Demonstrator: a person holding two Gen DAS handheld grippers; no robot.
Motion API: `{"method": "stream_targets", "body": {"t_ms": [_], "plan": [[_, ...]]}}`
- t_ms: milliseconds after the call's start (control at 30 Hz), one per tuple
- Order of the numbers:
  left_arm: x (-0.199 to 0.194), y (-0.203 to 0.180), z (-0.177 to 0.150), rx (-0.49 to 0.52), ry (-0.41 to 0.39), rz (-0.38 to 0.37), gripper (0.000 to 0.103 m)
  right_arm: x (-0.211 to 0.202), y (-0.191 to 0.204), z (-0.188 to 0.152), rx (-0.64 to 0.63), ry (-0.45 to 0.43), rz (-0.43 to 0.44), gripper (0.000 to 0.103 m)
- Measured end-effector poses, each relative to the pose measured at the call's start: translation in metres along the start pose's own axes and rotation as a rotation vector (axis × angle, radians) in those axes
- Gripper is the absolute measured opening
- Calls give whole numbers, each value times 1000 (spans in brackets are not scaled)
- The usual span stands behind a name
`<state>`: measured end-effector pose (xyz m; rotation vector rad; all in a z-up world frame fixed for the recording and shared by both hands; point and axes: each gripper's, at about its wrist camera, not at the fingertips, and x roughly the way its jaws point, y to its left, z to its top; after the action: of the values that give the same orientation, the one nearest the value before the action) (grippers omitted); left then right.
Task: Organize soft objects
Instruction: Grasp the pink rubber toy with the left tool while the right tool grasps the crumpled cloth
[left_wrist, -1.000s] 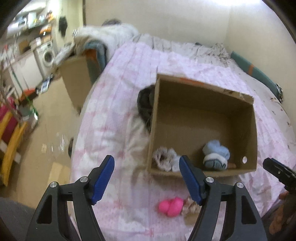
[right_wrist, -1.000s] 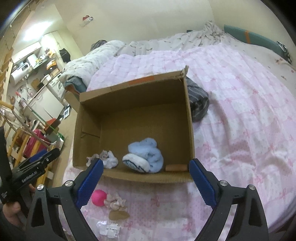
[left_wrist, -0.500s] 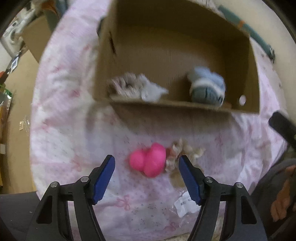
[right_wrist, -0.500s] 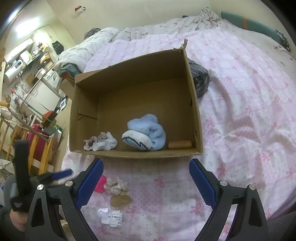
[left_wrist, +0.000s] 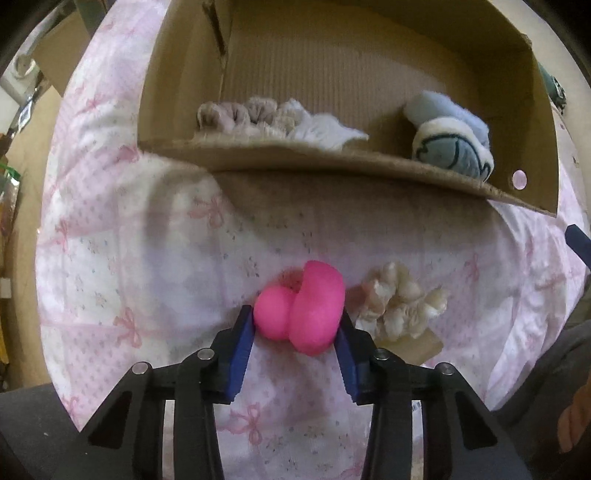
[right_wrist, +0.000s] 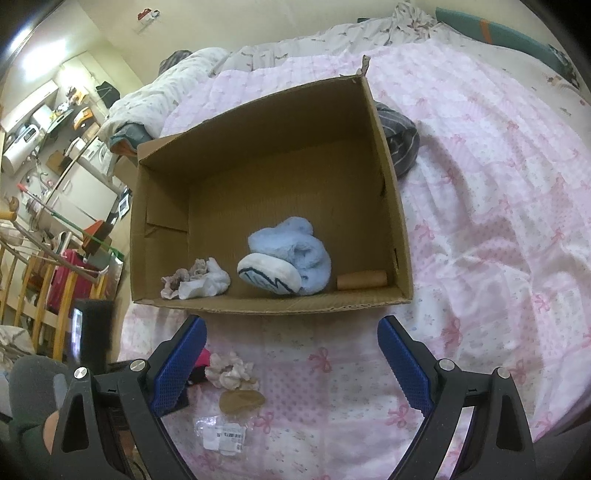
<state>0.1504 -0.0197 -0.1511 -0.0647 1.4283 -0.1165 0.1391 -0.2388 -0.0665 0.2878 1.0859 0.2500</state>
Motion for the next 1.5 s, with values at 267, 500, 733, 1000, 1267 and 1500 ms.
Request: {"method": "stream_targets", "body": {"t_ms": [267,500,733,1000,1267,1500], "plan": [[-45,8,-5,-40,-85,32,38,0,1,-2,-4,8,1,100],[-96,26,-22,-81,-162,86,38,8,10,-9,-24,74,66,100],[-80,42,-24,-142,-142,96,38,42,56,-26,-161,227,122,99],[-83,51,-24,-190,-170,101,38,94,89,-36,-270,321,7,88],[-73,54,-21,-225,-125,57,38,122,93,-43,-289,354,-44,80],[-68,49,-20,-205,-117,92,38,128,100,-40,-330,359,-64,34]]}}
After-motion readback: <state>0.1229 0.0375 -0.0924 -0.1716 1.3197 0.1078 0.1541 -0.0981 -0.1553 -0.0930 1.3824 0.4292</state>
